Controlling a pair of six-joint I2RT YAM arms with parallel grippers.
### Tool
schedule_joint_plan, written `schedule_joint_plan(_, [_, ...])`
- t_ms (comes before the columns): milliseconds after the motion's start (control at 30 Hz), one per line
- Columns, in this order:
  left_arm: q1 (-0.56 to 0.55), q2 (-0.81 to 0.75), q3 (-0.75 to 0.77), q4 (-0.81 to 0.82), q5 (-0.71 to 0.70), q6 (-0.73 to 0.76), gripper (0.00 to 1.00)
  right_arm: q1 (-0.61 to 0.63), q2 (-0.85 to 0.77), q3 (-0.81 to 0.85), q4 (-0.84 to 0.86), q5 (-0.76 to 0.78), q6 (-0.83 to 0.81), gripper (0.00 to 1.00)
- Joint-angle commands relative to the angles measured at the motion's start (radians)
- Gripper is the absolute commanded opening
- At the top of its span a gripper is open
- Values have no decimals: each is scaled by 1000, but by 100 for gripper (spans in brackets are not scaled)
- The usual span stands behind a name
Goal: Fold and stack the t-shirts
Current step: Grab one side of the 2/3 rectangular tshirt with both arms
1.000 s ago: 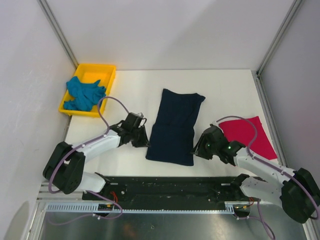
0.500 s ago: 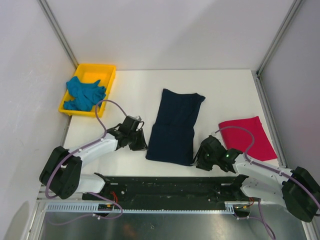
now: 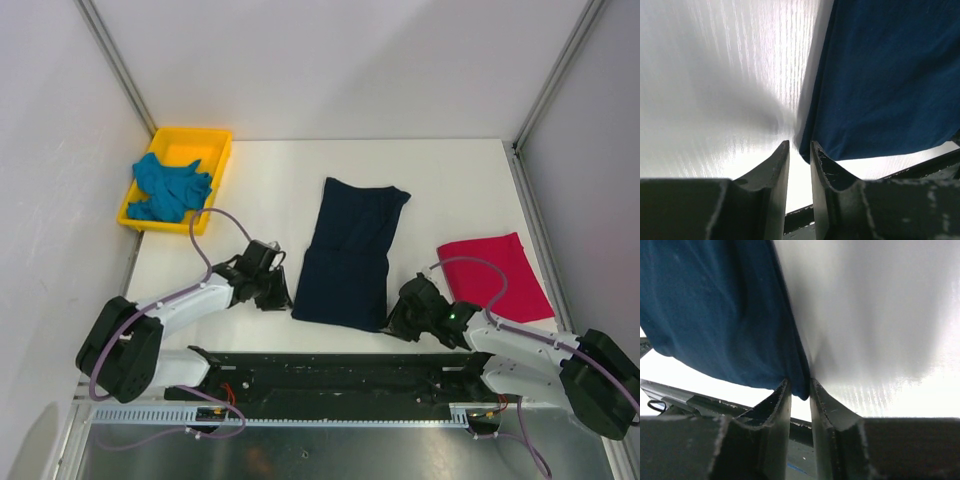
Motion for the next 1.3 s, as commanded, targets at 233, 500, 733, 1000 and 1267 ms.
schedule_joint_plan(233, [6, -64, -63, 6, 62, 13, 38, 6, -23, -10, -80, 92, 5, 1])
schedule_joint_plan(500, [6, -67, -47, 24, 153, 6, 39, 6, 2, 0, -75, 86, -2, 0])
schedule_joint_plan(733, [6, -32, -60, 72, 207, 4, 38, 5, 3, 0, -75, 86, -6, 0])
schedule_joint_plan(1000, [6, -47, -75, 94, 225, -8, 34, 5, 12, 3, -73, 82, -11, 0])
schedule_joint_plan(1267, [6, -103, -126, 95, 232, -16, 27, 4, 16, 11, -81, 82, -16, 0])
